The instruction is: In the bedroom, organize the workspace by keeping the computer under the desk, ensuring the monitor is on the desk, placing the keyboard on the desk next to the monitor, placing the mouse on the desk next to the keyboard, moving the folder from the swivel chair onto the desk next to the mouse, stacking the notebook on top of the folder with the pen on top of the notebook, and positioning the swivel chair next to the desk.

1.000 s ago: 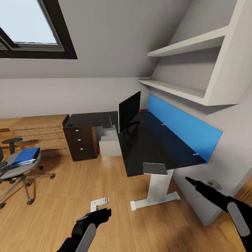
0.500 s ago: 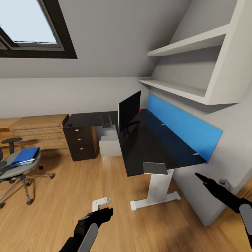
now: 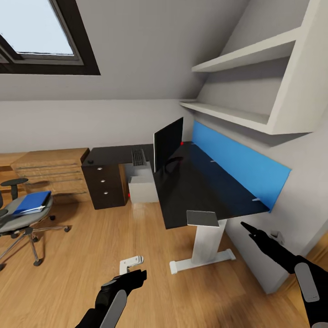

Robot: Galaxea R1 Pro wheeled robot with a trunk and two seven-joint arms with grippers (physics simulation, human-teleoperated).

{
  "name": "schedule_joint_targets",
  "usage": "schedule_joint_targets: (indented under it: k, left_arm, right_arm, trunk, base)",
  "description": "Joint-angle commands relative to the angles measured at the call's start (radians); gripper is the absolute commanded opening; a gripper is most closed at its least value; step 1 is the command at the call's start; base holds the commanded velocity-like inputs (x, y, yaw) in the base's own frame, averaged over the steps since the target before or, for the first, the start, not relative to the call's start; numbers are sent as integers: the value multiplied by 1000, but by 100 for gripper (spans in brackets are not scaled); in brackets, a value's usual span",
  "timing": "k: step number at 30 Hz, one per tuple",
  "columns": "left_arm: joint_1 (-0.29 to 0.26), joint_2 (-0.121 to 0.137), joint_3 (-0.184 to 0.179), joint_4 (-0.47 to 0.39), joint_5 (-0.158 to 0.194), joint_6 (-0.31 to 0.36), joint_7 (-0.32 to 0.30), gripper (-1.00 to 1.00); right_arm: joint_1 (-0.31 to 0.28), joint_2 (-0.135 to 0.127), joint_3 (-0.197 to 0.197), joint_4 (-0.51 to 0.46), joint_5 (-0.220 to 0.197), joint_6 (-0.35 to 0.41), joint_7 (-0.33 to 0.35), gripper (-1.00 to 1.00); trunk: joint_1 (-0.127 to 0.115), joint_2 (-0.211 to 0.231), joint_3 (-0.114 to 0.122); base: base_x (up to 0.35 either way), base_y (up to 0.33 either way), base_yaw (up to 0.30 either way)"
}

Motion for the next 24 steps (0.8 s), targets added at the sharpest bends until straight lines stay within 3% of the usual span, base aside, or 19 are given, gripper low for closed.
schedule_joint_targets:
  k: [1, 24]
  left_arm:
    - [-1, 0, -1, -1, 11, 1, 10, 100]
    - [-1, -2, -3, 11, 9, 1, 9, 100]
  right_arm:
    - [-1, 6, -2, 0, -4, 7, 2, 100]
    - [-1, 12, -4, -4, -4, 6, 3, 100]
  trunk:
    - [4, -8, -5]
    - [92, -169, -77]
  base:
    - [0, 0, 0]
    - [0, 0, 0]
